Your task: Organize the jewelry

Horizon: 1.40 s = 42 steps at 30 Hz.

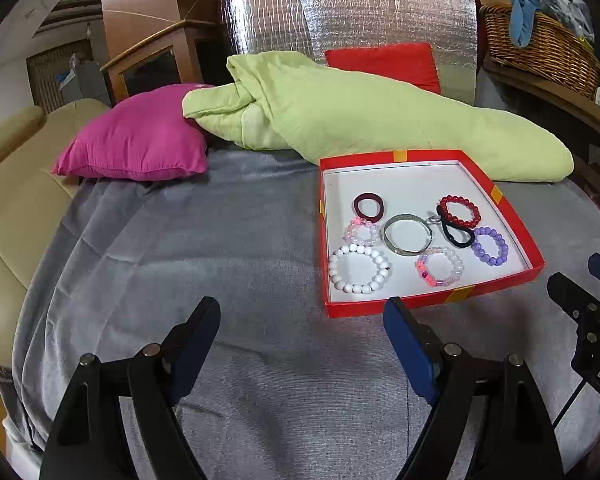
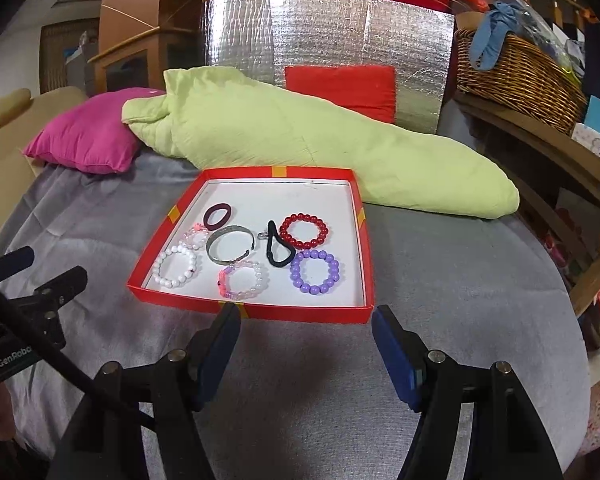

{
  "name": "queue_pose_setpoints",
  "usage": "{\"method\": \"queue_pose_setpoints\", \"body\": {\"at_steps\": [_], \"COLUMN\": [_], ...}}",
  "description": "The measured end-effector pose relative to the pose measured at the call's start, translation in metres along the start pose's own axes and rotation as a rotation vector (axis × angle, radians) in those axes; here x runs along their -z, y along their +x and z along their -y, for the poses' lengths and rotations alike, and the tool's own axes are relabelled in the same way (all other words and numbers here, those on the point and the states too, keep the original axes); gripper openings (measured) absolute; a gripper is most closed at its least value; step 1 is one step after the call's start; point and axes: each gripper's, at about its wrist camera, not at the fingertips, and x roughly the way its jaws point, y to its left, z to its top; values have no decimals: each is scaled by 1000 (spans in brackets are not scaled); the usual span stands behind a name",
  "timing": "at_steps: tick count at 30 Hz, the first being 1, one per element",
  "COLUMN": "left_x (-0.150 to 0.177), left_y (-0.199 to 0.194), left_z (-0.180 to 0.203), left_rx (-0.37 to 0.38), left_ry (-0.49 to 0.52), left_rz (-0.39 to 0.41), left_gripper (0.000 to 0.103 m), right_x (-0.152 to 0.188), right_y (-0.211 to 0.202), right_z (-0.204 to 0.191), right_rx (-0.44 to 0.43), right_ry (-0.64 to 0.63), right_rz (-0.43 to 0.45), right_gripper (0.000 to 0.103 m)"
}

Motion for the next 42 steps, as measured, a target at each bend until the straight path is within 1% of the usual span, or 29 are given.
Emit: {"method": "queue_pose_setpoints", "body": {"at_steps": [42], "left_x": [1], "left_y": [5], "left_z": [7], "left_rx": [-2], "left_ry": [4], "left_rz": [-24], "left_gripper": [84], "right_x": [1], "right_y": [2], "right_z": [16], "right_rx": [-6], "right_ry": [45], "right_rz": [-18], "right_gripper": [72]}}
